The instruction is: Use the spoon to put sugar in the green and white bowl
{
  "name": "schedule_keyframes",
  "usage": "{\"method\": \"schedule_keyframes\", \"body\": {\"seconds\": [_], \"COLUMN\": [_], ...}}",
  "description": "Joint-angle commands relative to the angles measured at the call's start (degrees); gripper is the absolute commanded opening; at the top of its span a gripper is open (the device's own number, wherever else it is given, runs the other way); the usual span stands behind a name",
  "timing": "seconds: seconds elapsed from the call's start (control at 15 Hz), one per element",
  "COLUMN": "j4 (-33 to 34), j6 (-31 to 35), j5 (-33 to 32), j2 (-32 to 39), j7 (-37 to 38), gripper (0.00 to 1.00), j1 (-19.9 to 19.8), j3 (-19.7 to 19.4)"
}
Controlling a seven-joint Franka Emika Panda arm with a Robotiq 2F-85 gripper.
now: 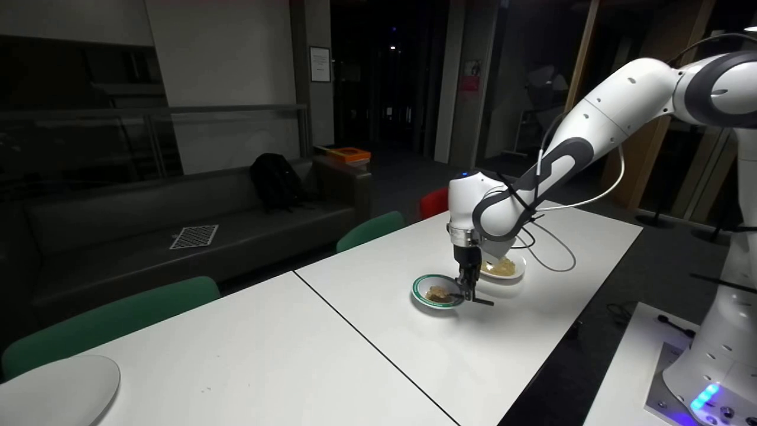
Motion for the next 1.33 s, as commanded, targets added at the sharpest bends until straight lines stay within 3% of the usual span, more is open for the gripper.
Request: {"method": "schedule_keyframes", "body": {"seconds": [0.0,1.27], "j4": [1.9,2.35], "j6": [-2.28,-5.23], "j5": [4.03,22.52], "j2": [-0.08,-2.33], "j7": [-2.31,-17.4], "gripper": [0.03,0.03], "j1": [-1.83,-7.76], "j3": [1.21,4.6]}}
